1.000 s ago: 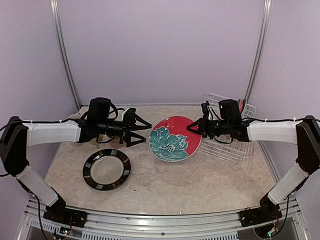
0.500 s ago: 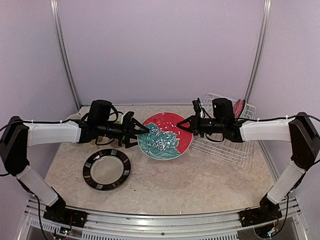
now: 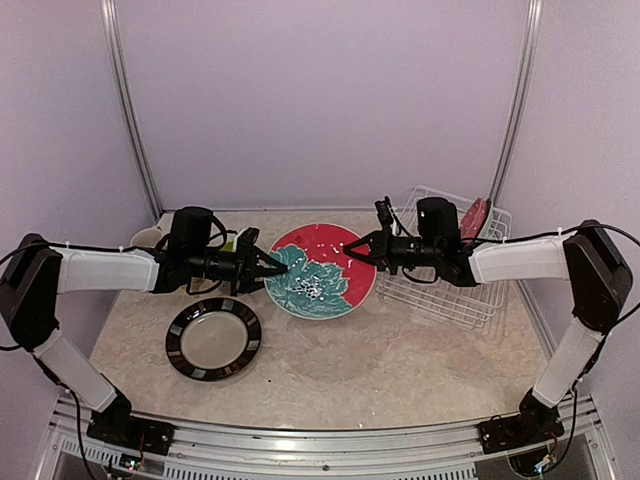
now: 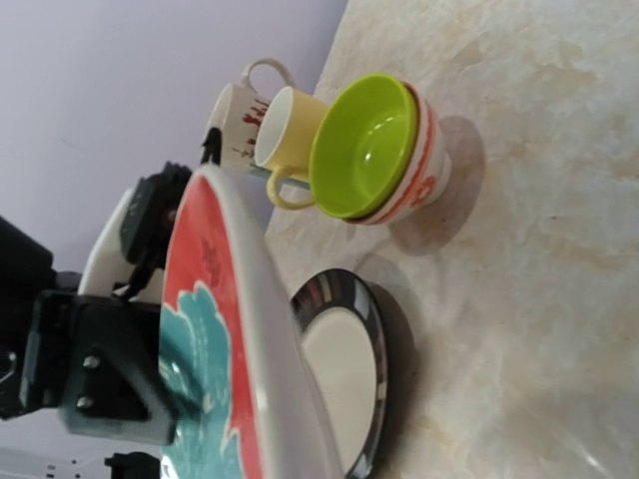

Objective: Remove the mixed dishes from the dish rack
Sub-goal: Pass from the right arm to the left, then place the plate on the plate.

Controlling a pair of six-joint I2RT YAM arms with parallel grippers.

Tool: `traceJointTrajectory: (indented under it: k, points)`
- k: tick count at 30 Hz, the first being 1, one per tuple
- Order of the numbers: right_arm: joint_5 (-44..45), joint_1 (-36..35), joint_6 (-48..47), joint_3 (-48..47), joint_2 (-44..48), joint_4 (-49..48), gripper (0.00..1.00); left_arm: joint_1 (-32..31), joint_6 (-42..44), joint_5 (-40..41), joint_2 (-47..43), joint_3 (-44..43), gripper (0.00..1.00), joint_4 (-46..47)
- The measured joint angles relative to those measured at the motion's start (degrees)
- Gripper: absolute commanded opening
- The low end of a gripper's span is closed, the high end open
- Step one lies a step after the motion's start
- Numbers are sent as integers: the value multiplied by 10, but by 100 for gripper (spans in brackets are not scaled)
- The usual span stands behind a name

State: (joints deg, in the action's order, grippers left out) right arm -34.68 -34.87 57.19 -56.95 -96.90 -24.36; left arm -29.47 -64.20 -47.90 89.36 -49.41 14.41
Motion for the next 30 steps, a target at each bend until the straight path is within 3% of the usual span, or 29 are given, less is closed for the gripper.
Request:
traceJointTrajectory:
  k: [4, 6, 12, 14, 16, 23, 30]
  points:
    - [-1, -4, 10, -7, -7, -7, 0, 10, 9, -6, -2, 10, 0, 16]
    - [0, -6, 29, -10, -12, 1, 1, 11, 35, -5, -4, 18, 0, 17]
    - [-1, -14, 9, -29, -26, 14, 52, 37, 30, -19, -18, 48, 0, 0]
    - [7, -14, -6, -46, -26, 31, 66, 54, 30, -20, -34, 61, 0, -12]
    - [19, -14, -33, -65, -25, 50, 74, 74, 30, -14, -54, 77, 0, -33]
    - [59, -14, -96, -99, -19, 120, 77, 133, 70, 31, -139, 141, 0, -166]
    - [79, -14, -127, -102, -19, 166, 78, 164, 120, 89, -291, 192, 0, -313]
